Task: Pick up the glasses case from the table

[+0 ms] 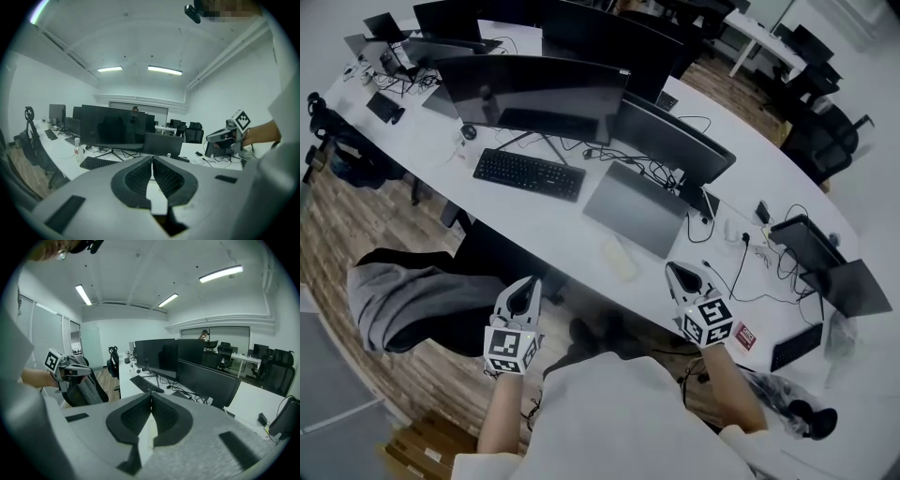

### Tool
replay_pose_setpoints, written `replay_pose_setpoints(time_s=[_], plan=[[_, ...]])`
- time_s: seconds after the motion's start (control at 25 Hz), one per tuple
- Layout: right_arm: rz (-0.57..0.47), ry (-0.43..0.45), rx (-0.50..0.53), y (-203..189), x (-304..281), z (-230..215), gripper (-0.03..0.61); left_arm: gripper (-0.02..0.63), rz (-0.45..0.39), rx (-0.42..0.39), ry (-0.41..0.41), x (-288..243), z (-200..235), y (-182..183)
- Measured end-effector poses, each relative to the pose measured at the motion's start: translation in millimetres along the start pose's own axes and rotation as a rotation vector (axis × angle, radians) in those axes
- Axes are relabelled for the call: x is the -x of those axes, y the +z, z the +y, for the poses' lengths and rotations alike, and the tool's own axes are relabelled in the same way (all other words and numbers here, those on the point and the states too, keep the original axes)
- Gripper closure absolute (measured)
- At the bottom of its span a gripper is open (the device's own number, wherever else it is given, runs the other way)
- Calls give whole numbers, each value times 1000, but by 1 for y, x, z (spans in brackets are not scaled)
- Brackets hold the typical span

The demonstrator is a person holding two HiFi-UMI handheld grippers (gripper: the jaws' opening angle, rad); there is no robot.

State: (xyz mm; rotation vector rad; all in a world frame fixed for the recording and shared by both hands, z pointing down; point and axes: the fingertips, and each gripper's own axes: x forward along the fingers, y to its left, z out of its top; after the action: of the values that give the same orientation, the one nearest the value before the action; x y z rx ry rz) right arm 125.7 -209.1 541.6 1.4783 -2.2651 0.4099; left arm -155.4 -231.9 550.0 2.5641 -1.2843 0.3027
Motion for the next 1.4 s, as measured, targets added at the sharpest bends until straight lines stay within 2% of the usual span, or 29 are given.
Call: replay_pose_setpoints(time_s=[0.64,0.72,0.84,0.96,1.08,1.4], plan=[[37,119,43,8,-37,-36,556,601,-7,52,100,-32,-13,9],[59,152,51,6,-44,-36,492,601,-2,60,112,-36,-12,7],[120,228,65,-2,-55,-30,233,603,6,68,129,-40,-13,3],[167,262,68,-10,-66,-28,130,601,11,78,150,-41,-11,1],[204,269,66,-18,-75,-28,107,601,13,83,167,-41,-11,-1],[283,314,101,-39,-95,-24,106,601,31,102,197,-41,-10,-11]])
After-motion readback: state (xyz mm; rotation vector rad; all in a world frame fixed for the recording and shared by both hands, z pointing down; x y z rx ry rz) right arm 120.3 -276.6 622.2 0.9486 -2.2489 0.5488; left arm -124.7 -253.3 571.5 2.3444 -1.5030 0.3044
